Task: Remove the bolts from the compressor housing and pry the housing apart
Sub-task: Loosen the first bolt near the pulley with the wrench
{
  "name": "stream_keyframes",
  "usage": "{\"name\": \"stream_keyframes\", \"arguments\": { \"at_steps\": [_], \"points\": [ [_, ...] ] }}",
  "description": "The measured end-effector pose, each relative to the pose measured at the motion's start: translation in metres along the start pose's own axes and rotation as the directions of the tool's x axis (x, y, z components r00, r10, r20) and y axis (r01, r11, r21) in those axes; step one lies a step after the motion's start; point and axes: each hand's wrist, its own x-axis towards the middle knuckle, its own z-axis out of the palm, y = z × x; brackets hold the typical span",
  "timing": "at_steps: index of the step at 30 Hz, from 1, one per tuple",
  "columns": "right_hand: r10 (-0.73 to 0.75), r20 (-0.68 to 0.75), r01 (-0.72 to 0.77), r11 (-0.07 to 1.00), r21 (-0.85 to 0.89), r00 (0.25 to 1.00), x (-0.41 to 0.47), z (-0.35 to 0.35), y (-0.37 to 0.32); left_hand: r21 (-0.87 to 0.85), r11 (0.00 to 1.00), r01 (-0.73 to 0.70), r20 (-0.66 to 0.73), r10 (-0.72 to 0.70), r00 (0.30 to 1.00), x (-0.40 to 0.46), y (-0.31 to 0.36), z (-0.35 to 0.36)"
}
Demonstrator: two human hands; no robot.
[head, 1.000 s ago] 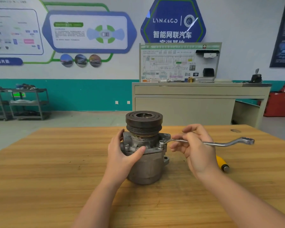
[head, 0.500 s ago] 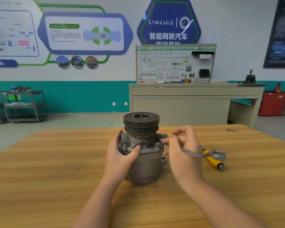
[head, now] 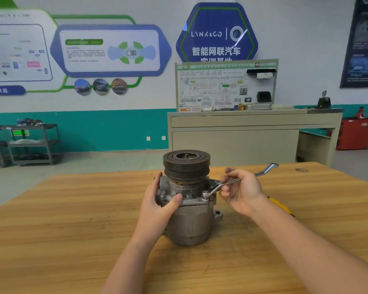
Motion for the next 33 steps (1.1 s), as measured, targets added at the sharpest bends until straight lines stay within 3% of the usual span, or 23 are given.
{"name": "stream_keyframes", "arguments": {
  "at_steps": [4,5,7,10,14,20,21,23,25,26,28,29,31,33],
  "points": [
    [-0.171,-0.022,0.17,0.94,0.296,0.985,-0.015,-0.002,-0.019,-0.012,1.0,-0.003,-0.008,0.003,1.0,0.002,-0.003,0.001],
    [-0.233,-0.023,0.231,0.936,0.266,0.972,-0.022,-0.004,-0.022,-0.017,1.0,-0.008,-0.016,0.008,1.0,0.002,-0.003,0.001],
    [-0.37,0.023,0.369,0.929,0.024,0.929,-0.035,-0.007,-0.02,-0.017,1.0,-0.025,-0.041,0.025,0.999,0.0,-0.005,0.004],
    [-0.509,0.141,0.528,0.802,-0.279,0.849,-0.049,-0.006,-0.006,0.025,0.998,-0.065,-0.104,0.067,0.992,-0.005,-0.003,0.01],
    [-0.638,0.216,0.662,0.628,-0.409,0.739,-0.056,-0.003,0.004,0.082,0.992,-0.099,-0.159,0.111,0.981,-0.009,0.001,0.014],
    [-0.711,0.321,0.724,0.377,-0.577,0.626,-0.057,0.0,0.015,0.121,0.987,-0.107,-0.172,0.127,0.977,-0.01,0.0,0.016],
    [-0.735,0.361,0.748,0.291,-0.596,0.574,-0.057,0.002,0.016,0.13,0.985,-0.112,-0.173,0.134,0.976,-0.009,-0.001,0.016],
    [-0.76,0.535,0.781,-0.058,-0.622,0.37,-0.06,0.007,0.019,0.15,0.981,-0.122,-0.174,0.148,0.974,-0.008,-0.002,0.016],
    [-0.71,0.677,0.699,-0.385,-0.603,0.194,-0.061,0.014,0.026,0.157,0.98,-0.121,-0.167,0.147,0.975,-0.008,-0.001,0.016],
    [-0.699,0.698,0.651,-0.46,-0.604,0.154,-0.061,0.018,0.031,0.156,0.98,-0.12,-0.163,0.145,0.976,-0.009,-0.001,0.016],
    [-0.737,0.663,0.623,-0.459,-0.633,0.131,-0.06,0.024,0.038,0.159,0.98,-0.118,-0.159,0.144,0.977,-0.009,-0.001,0.015],
    [-0.78,0.609,0.648,-0.392,-0.653,0.142,-0.059,0.024,0.041,0.154,0.981,-0.118,-0.157,0.142,0.977,-0.009,-0.002,0.014],
    [-0.873,0.433,0.764,-0.118,-0.634,0.224,-0.056,0.018,0.044,0.135,0.983,-0.121,-0.158,0.142,0.977,-0.009,-0.002,0.013],
    [-0.883,0.194,0.804,0.272,-0.529,0.427,-0.053,0.011,0.04,0.126,0.984,-0.122,-0.162,0.142,0.977,-0.009,-0.003,0.014]
  ]
}}
